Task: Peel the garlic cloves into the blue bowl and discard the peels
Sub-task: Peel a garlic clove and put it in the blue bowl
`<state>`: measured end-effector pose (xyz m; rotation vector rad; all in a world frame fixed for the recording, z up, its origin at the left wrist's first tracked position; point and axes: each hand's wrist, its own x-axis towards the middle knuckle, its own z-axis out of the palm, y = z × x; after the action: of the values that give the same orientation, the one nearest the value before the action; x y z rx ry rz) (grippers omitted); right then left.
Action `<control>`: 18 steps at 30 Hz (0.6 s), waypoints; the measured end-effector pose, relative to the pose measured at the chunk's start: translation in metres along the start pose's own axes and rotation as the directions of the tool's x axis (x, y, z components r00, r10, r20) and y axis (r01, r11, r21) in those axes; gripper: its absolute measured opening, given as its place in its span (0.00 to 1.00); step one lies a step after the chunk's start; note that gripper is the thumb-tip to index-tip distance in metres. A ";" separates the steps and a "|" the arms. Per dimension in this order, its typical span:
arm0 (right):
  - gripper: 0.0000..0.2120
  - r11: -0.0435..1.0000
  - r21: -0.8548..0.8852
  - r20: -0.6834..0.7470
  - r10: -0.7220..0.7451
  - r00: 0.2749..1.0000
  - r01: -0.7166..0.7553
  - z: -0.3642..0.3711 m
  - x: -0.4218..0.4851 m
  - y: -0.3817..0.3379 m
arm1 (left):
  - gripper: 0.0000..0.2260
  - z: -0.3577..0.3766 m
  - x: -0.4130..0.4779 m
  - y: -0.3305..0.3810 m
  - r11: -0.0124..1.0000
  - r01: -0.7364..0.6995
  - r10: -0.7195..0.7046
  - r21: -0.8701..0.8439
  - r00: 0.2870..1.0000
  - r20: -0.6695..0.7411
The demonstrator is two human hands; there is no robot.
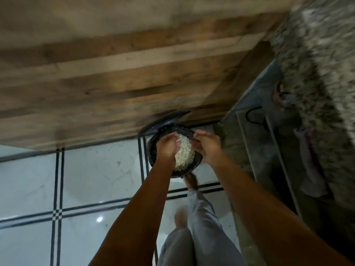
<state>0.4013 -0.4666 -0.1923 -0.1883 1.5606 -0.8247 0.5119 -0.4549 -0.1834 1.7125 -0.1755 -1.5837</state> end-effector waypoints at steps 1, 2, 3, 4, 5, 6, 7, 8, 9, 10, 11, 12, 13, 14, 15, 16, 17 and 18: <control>0.06 0.999 0.035 0.010 -0.039 0.999 0.038 -0.008 -0.020 -0.010 | 0.05 0.005 -0.018 0.008 0.999 -0.025 0.024 0.033 0.999 0.031; 0.08 0.994 0.071 0.010 -0.084 0.996 0.083 -0.019 -0.040 -0.019 | 0.05 0.011 -0.038 0.016 0.997 -0.053 0.049 0.062 0.997 0.063; 0.10 0.986 0.110 0.005 -0.129 0.992 0.128 -0.030 -0.061 -0.026 | 0.06 0.019 -0.058 0.021 0.994 -0.084 0.077 0.071 0.992 0.098; 0.11 0.974 0.153 -0.005 -0.169 0.986 0.167 -0.044 -0.083 -0.032 | 0.07 0.027 -0.080 0.024 0.991 -0.117 0.106 0.067 0.985 0.138; 0.12 0.959 0.202 -0.018 -0.199 0.980 0.199 -0.060 -0.104 -0.038 | 0.07 0.038 -0.101 0.025 0.987 -0.147 0.134 0.058 0.974 0.183; 0.11 0.943 0.241 -0.040 -0.224 0.974 0.227 -0.077 -0.126 -0.043 | 0.07 0.049 -0.125 0.025 0.984 -0.168 0.152 0.055 0.961 0.230; 0.10 0.927 0.272 -0.069 -0.249 0.966 0.259 -0.095 -0.146 -0.047 | 0.07 0.061 -0.148 0.023 0.981 -0.185 0.162 0.059 0.946 0.282; 0.08 0.908 0.294 -0.108 -0.278 0.954 0.298 -0.115 -0.165 -0.051 | 0.07 0.074 -0.170 0.019 0.978 -0.200 0.165 0.067 0.924 0.344; 0.06 0.886 0.316 -0.149 -0.308 0.940 0.340 -0.136 -0.182 -0.052 | 0.06 0.088 -0.191 0.013 0.973 -0.216 0.165 0.081 0.897 0.411; 0.04 0.858 0.344 -0.191 -0.333 0.923 0.381 -0.158 -0.200 -0.053 | 0.06 0.101 -0.210 0.006 0.967 -0.234 0.158 0.103 0.864 0.478; 0.04 0.823 0.381 -0.235 -0.356 0.905 0.422 -0.182 -0.217 -0.051 | 0.06 0.115 -0.230 -0.003 0.957 -0.255 0.144 0.136 0.830 0.539; 0.04 0.782 0.414 -0.281 -0.376 0.883 0.465 -0.206 -0.233 -0.050 | 0.07 0.129 -0.248 -0.013 0.946 -0.276 0.125 0.168 0.794 0.595; 0.04 0.745 0.435 -0.331 -0.390 0.859 0.506 -0.230 -0.249 -0.047 | 0.08 0.143 -0.267 -0.025 0.934 -0.296 0.104 0.198 0.758 0.644; 0.04 0.718 0.438 -0.388 -0.392 0.834 0.541 -0.254 -0.266 -0.044 | 0.08 0.156 -0.287 -0.038 0.922 -0.315 0.078 0.224 0.721 0.689; 0.04 0.703 0.428 -0.445 -0.383 0.810 0.568 -0.278 -0.281 -0.040 | 0.08 0.169 -0.306 -0.052 0.910 -0.333 0.052 0.248 0.685 0.727; 0.04 0.691 0.416 -0.496 -0.372 0.785 0.591 -0.301 -0.296 -0.034 | 0.08 0.181 -0.325 -0.067 0.897 -0.351 0.024 0.271 0.649 0.760; 0.04 0.675 0.409 -0.543 -0.361 0.759 0.614 -0.323 -0.312 -0.026 | 0.07 0.191 -0.345 -0.083 0.882 -0.370 -0.005 0.292 0.613 0.790; 0.04 0.654 0.410 -0.582 -0.349 0.734 0.636 -0.344 -0.325 -0.019 | 0.07 0.200 -0.363 -0.100 0.868 -0.388 -0.035 0.310 0.574 0.818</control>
<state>0.1398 -0.1623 0.0598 0.0388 1.6103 -1.8987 0.2162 -0.2644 0.0570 1.0591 -1.2547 -2.1700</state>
